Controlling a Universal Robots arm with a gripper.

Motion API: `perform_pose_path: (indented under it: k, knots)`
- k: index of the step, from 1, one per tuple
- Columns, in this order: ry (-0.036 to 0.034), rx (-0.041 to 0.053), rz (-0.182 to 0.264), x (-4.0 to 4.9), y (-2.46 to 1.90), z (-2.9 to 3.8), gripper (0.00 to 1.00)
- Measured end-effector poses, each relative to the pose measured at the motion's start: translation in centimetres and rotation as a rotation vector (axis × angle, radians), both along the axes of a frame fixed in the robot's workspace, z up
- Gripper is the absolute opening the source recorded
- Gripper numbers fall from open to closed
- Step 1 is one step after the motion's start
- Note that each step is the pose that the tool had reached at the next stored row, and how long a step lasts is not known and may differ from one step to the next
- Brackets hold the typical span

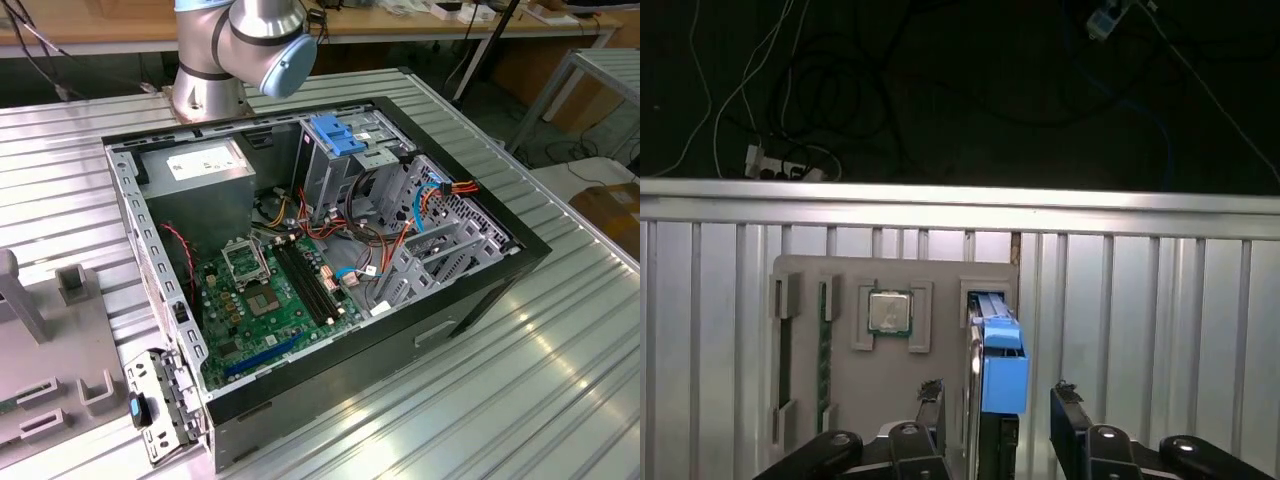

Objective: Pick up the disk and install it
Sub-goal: 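Pick up the disk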

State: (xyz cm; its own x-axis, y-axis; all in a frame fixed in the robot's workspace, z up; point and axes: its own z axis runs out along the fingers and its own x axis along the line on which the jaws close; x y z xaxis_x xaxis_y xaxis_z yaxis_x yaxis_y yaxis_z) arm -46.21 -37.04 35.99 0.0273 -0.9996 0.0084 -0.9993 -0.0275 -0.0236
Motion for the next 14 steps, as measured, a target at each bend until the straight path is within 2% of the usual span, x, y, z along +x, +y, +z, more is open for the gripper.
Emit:
perform_pose_path:
  k: [4, 5, 7, 8, 9, 11, 12, 14]
  knots:
    - [0.0007, 0.0001, -0.012, 0.01, 0.01, -0.81, 0.54]
    - [0.0014, 0.0001, -0.018, 0.00, 0.01, -1.30, 0.54]
    - [0.0016, 0.0001, -0.022, 0.00, 0.01, -1.76, 0.55]
    - [0.0020, 0.0000, -0.023, 0.00, 0.01, -2.10, 0.62]
    - [0.0027, 0.0000, -0.024, 0.00, 0.01, -2.39, 0.62]
    - [0.0076, -0.0001, -0.029, 0.00, 0.01, -3.16, 0.62]
    - [0.0097, 0.0000, -0.031, 0.00, 0.01, -3.85, 0.62]
    - [0.0110, 0.0000, -0.032, 0.00, 0.01, -4.63, 0.62]
